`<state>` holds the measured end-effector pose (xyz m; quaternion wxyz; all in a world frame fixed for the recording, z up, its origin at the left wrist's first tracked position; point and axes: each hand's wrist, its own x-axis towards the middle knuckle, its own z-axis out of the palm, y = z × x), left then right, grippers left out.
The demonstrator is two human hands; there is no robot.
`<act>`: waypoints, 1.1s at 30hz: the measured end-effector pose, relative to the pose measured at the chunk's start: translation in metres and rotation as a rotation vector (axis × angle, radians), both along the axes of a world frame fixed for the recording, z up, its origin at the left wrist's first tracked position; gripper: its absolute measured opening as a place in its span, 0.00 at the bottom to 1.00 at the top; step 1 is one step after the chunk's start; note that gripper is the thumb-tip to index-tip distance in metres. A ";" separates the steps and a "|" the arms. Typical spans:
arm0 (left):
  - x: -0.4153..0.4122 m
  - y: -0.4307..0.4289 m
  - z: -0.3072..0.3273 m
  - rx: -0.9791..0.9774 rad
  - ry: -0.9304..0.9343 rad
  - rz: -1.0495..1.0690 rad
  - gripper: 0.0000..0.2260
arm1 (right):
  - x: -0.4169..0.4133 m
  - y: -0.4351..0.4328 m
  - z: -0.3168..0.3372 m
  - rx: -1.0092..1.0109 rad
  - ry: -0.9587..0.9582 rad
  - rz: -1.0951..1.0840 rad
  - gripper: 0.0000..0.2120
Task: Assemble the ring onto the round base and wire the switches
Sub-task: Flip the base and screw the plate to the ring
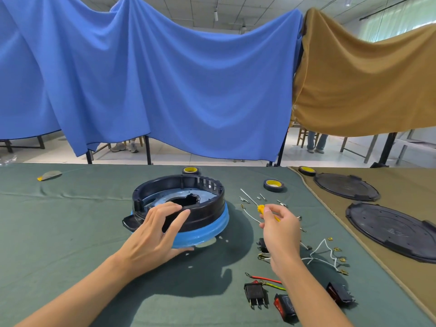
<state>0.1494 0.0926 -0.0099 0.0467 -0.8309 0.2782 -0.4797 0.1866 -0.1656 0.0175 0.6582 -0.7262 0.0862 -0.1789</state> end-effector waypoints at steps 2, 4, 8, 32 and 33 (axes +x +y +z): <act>-0.003 0.004 -0.002 0.016 0.032 0.001 0.32 | -0.001 0.003 -0.001 -0.007 0.007 0.010 0.07; -0.005 0.006 -0.003 0.024 0.060 0.013 0.32 | -0.002 0.006 -0.003 -0.015 0.013 0.018 0.06; -0.004 0.006 -0.005 0.075 0.065 0.071 0.26 | -0.004 0.009 -0.004 -0.044 0.012 0.003 0.05; 0.040 -0.107 0.011 -0.032 0.167 0.545 0.11 | 0.043 -0.031 0.001 -1.014 0.180 -0.049 0.05; 0.039 -0.098 0.008 -0.012 0.124 0.506 0.13 | 0.044 -0.031 -0.001 -1.060 0.185 -0.023 0.05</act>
